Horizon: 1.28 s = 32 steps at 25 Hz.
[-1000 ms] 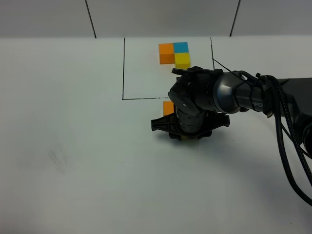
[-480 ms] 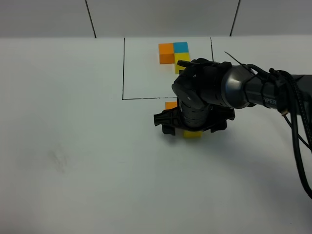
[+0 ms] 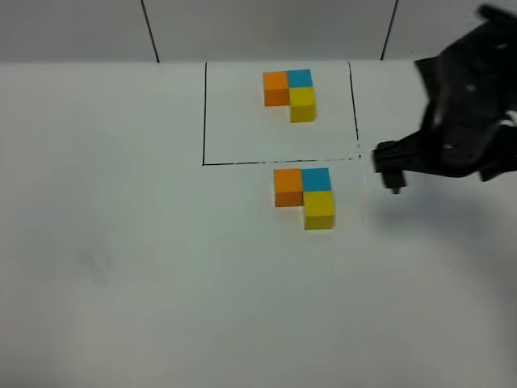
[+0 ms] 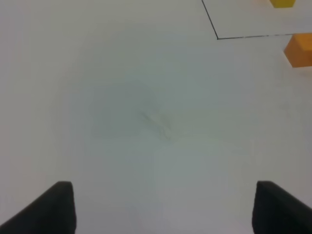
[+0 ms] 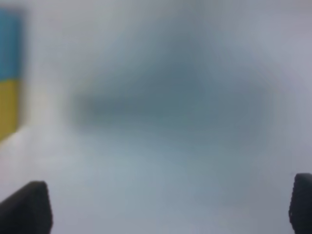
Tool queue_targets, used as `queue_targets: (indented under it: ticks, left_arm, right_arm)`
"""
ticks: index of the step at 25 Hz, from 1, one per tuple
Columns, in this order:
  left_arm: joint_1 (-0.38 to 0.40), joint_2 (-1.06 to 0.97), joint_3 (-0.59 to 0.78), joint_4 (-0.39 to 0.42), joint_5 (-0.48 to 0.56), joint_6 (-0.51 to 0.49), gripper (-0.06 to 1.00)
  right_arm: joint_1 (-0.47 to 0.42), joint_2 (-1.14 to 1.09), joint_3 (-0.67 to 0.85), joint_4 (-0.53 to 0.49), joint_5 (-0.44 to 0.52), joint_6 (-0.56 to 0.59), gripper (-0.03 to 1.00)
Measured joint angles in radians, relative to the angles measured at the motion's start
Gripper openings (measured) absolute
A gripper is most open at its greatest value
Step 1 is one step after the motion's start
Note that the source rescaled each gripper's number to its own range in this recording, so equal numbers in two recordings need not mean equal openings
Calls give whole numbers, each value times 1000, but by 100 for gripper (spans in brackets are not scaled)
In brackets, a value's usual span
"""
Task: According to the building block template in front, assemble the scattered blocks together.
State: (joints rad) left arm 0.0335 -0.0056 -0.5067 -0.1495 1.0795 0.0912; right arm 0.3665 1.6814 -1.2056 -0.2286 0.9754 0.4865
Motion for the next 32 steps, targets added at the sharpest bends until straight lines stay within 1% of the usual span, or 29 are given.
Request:
queue_targets:
  ticks: [3,5,7,8,11,14,17,20,23,27,29,32]
  left_arm:
    - [0,0,0,0,0,0,71]
    - [0,0,0,0,0,-1,71]
    - [0,0,0,0,0,-1,71]
    - [0,0,0,0,0,-1,71]
    - [0,0,0,0,0,0,71]
    - [0,0,0,0,0,0,71]
    - [0,0,0,0,0,0,71]
    - [0,0,0,0,0,0,71]
    - [0,0,0,0,0,0,71]
    - [0,0,0,0,0,0,71]
    - [0,0,0,0,0,0,71]
    - [0,0,0,0,0,0,71]
  right_arm:
    - [-148,-185,59,26,57,-142,100]
    - [-245,-293,87,27,111,-210,100]
    - [-308,-401,128,28,153,-256,100]
    - [-323,-447,160,31,163,-267,100]
    - [-329,-605,281,61,145,-279,100]
    - [-308,-802,414,95,129,-281,100]
    - [-259,-1004,529,106,134,-281,100]
    - [-204,-1199,605,106,166,-281,100]
    - [-174,-1375,654,106,179,-281,100]
    - [-173,-1566,669,93,167,-280,100]
    - [-173,-1637,688,80,130,-267,100]
    - [-173,-1685,698,78,113,-255,100]
